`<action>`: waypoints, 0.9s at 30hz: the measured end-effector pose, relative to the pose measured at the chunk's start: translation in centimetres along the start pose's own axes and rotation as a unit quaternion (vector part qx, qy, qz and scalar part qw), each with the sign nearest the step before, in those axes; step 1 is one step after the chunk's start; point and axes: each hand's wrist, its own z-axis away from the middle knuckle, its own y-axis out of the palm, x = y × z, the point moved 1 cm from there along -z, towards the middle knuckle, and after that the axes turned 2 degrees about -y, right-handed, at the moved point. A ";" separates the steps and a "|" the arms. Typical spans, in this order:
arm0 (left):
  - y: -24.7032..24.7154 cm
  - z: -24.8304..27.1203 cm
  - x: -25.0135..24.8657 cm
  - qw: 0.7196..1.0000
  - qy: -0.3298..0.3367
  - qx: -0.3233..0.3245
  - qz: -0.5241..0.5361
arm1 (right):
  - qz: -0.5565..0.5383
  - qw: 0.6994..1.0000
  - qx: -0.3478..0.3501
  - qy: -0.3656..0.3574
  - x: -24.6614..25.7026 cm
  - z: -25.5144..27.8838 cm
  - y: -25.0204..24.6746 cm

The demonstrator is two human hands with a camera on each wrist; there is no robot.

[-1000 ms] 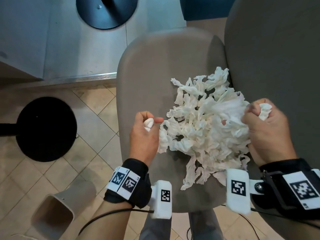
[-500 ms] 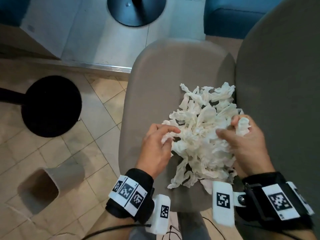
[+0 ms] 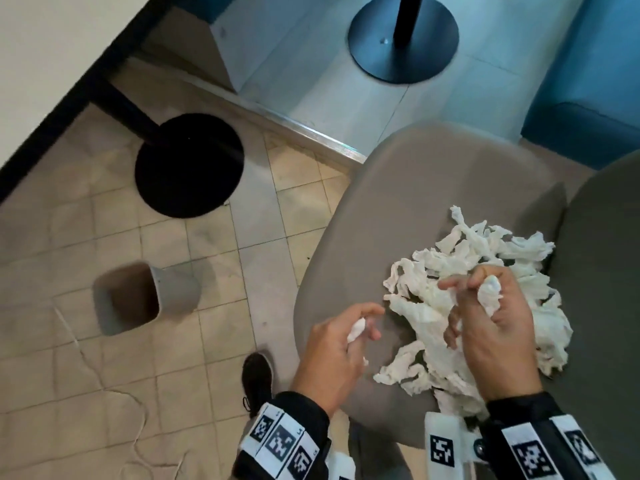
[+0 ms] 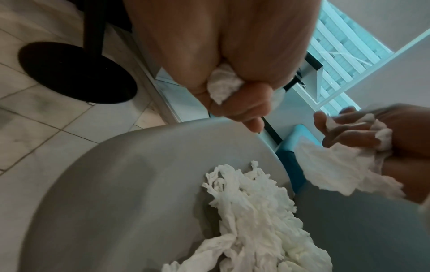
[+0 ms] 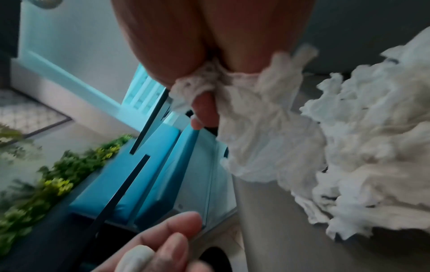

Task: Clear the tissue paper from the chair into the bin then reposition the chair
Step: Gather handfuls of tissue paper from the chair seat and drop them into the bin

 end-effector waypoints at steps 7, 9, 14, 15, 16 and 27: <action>-8.9 3.5 5.9 0.997 -0.003 -0.079 -0.003 | 0.095 0.990 0.103 -0.032 -0.2 3.0 12.2; -12.4 5.0 8.1 0.995 -0.010 -0.102 0.005 | 0.140 0.980 0.137 -0.024 -1.0 4.6 16.4; -21.4 9.3 15.0 0.984 -0.057 -0.169 0.017 | 0.170 0.963 0.204 0.046 -4.2 9.6 27.8; -22.8 10.2 16.2 0.984 -0.067 -0.166 0.019 | 0.182 0.959 0.212 0.053 -5.1 10.5 29.6; -24.8 11.2 18.2 0.982 -0.075 -0.171 0.021 | 0.215 0.948 0.229 0.051 -5.9 11.5 32.3; -37.2 14.8 35.1 0.973 -0.183 -0.132 0.057 | 0.429 0.795 0.419 -0.091 -12.6 17.0 53.9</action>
